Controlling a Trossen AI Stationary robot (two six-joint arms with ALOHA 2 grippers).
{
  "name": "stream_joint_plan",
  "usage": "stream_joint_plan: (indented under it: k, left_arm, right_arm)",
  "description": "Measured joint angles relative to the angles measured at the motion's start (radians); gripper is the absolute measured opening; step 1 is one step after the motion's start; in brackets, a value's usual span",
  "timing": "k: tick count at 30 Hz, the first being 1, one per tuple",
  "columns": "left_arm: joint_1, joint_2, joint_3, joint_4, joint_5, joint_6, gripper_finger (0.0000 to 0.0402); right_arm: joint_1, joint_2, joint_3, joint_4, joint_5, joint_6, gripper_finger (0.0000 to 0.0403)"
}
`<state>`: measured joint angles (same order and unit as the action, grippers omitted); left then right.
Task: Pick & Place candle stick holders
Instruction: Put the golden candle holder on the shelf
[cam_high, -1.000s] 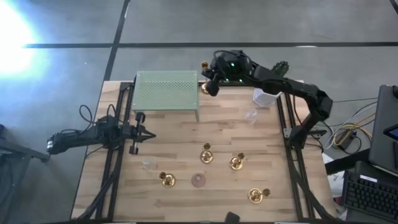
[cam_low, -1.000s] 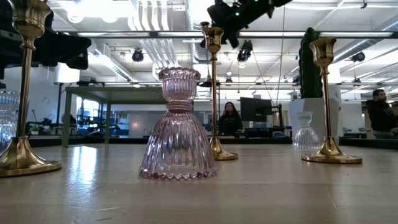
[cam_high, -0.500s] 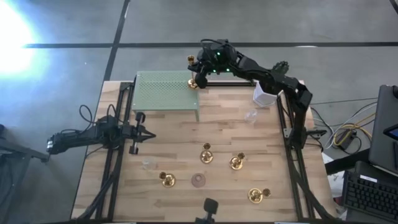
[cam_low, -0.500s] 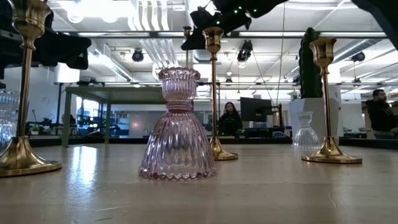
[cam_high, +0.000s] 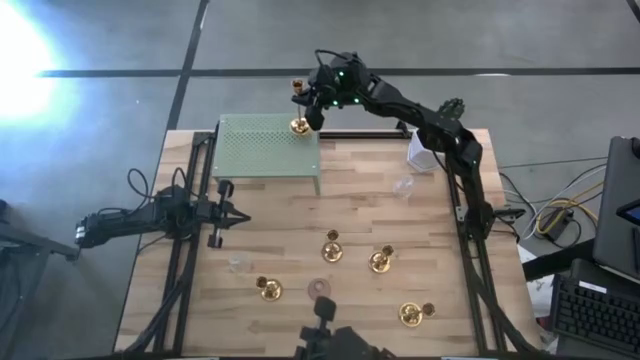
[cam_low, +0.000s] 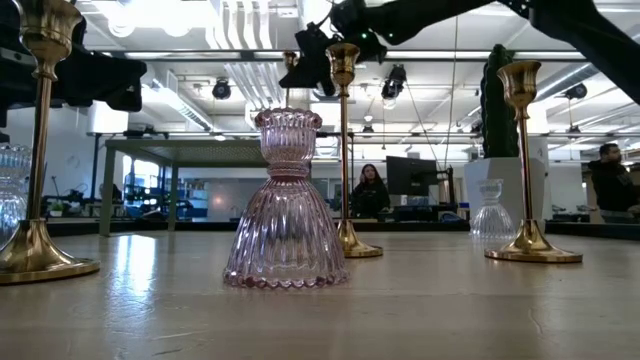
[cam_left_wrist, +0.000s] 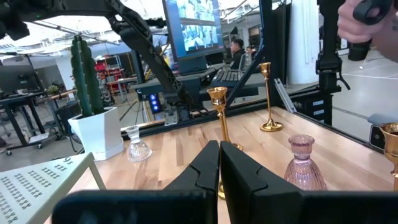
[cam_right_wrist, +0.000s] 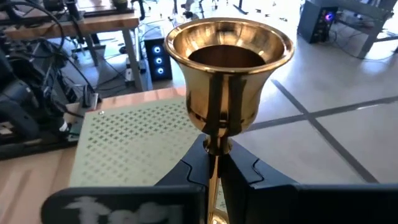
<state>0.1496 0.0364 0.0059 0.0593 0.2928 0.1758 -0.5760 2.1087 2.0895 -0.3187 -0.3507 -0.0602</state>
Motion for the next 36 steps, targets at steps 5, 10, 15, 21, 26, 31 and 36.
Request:
stream_joint_plan:
  k: [5, 10, 15, 21, 26, 31, 36]
  left_arm:
    - [0.0, 0.0, 0.0, 0.0, 0.0, 0.0, 0.0019]
    - [0.0, 0.0, 0.0, 0.0, 0.0, 0.0, 0.0019]
    - [0.0, 0.0, 0.0, 0.0, 0.0, 0.0, 0.0019]
    - [0.0, 0.0, 0.0, 0.0, 0.0, 0.0, 0.0019]
    - [0.0, 0.0, 0.0, 0.0, 0.0, 0.0, 0.0019]
    - [0.0, 0.0, 0.0, 0.0, 0.0, 0.0, 0.0019]
    - [0.0, 0.0, 0.0, 0.0, 0.0, 0.0, 0.0019]
  right_arm:
    - [-0.01, 0.027, 0.011, 0.002, 0.0, -0.021, 0.0013]
    - [-0.02, 0.034, 0.011, 0.026, -0.002, -0.022, 0.0013]
    - [-0.029, 0.036, 0.009, 0.04, 0.001, -0.03, 0.0013]
    - [-0.037, 0.036, 0.0, 0.067, -0.065, -0.022, 0.0013]
    - [-0.046, 0.036, -0.019, 0.068, -0.065, -0.021, 0.0013]
    - [-0.046, 0.058, -0.027, 0.096, -0.068, -0.022, 0.0013]
    - [-0.047, 0.065, -0.027, 0.105, -0.07, -0.024, 0.0013]
